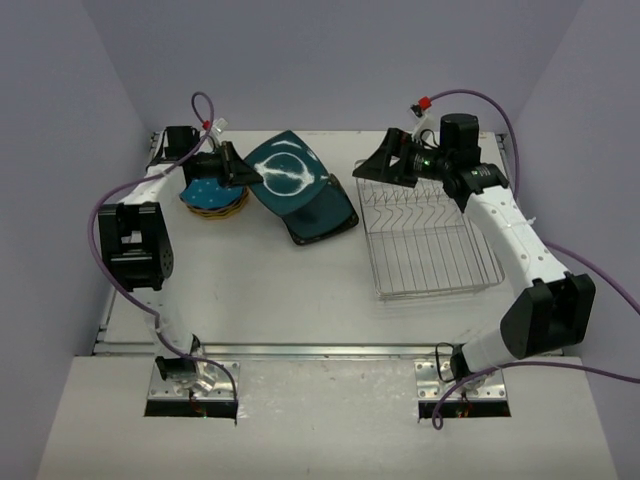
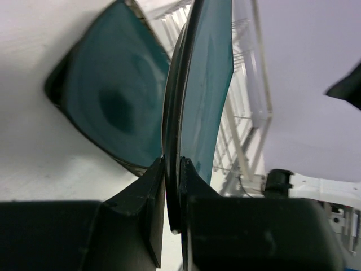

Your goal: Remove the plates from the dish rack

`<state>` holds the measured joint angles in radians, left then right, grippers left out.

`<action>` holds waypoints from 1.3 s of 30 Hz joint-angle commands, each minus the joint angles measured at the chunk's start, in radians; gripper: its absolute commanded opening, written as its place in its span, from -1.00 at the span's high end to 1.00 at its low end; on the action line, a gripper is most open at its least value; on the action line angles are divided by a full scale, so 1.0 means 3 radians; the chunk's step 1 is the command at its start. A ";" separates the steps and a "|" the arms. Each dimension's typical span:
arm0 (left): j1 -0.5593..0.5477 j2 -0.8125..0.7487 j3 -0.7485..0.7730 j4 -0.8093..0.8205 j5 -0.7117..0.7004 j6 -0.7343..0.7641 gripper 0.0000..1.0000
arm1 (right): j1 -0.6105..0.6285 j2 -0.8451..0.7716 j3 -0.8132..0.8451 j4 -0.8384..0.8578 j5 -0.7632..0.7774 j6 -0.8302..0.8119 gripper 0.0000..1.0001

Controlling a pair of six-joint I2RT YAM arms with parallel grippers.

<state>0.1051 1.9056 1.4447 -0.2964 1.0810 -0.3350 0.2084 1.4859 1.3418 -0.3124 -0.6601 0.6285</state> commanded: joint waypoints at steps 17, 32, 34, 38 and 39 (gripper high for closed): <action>-0.0464 0.0918 0.1164 -0.0920 -0.0068 0.0920 1.00 | -0.0107 -0.0203 0.0082 0.0002 0.0040 -0.0191 -0.97; -0.0473 0.1083 0.1090 -0.0676 -0.0093 0.0654 0.33 | -0.0107 -0.0190 0.0096 -0.0027 0.0040 -0.0221 -0.98; -0.0468 0.1011 0.1085 -0.0705 -0.0246 0.0673 0.11 | -0.0107 -0.0193 0.0127 -0.0055 0.0055 -0.0247 -0.98; -0.0468 0.0812 0.1095 -0.0778 -0.0581 0.0730 -0.22 | -0.0109 -0.0205 0.0264 -0.0178 0.0190 -0.0394 -0.98; -0.0468 0.0749 0.1103 -0.0804 -0.0690 0.0748 -0.29 | -0.0112 -0.0213 0.0290 -0.0203 0.0231 -0.0433 -0.98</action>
<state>-0.0406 2.2536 1.7519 -0.5602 0.9419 -0.1318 0.1783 1.4574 1.3605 -0.3612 -0.6308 0.5589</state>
